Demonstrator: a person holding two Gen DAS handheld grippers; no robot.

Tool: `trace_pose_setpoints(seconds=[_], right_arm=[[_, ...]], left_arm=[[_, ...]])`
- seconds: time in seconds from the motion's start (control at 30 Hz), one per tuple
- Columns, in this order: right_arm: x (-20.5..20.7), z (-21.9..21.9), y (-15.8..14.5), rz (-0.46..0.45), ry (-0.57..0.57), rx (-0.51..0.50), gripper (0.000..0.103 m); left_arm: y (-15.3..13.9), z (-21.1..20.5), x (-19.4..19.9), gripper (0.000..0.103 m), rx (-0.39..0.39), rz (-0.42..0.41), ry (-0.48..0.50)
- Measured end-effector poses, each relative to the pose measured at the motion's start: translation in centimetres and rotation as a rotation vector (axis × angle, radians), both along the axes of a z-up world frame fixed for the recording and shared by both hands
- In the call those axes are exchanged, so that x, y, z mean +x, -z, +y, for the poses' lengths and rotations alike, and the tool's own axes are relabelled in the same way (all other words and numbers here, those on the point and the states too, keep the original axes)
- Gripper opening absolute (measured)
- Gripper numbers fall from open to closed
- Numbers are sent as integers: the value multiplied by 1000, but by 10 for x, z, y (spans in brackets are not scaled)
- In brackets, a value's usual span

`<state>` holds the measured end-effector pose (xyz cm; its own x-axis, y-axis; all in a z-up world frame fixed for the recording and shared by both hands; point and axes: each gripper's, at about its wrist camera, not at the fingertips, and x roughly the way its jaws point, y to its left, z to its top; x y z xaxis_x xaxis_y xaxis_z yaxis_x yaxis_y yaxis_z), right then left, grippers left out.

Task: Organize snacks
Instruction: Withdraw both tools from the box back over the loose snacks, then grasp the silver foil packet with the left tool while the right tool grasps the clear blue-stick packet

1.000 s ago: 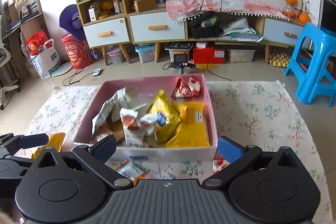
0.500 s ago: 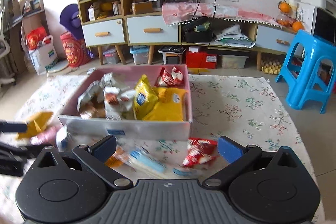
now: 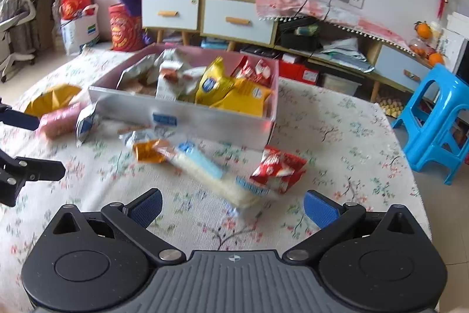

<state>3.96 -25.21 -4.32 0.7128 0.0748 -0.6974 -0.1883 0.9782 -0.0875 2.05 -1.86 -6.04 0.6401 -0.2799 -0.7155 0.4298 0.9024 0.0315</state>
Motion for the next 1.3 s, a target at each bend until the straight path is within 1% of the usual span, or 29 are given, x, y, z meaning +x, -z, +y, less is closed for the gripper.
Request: trace_pose_setpoints(seconds=[0.1,0.23,0.33,0.4,0.43,0.6,0.73,1.13,1.23,1.3], right_arm=[[-2,0,6,19,-13,-2,93],[-3,-2,15,48,-23,6,93],[-3,-4,20,63,-32,10,93],[-2,-7,23,69,-44,26,93],[-2,-9,24,70,-50,36,93],[3,-21,29,71,-59,89,93],[8,-25,31,62,-53,109,93],[26,-22,32,51,-77,117,93],[28,-21,32,48,-84,119,93],[30,-20,31,48,-88,121,93]], left_arm=[[11,2,-2,99,7,25,-5],[21,7,-3,99,14,25,-8],[28,11,-3,99,-11,18,-10],[33,13,-1,99,-26,23,-15],[35,15,-1,99,-41,12,-17],[39,16,3,101,-63,-41,-6],[41,14,10,101,-73,-61,9],[40,14,40,99,-92,-66,43],[39,13,46,95,-96,-71,42],[38,13,49,88,-103,-72,35]])
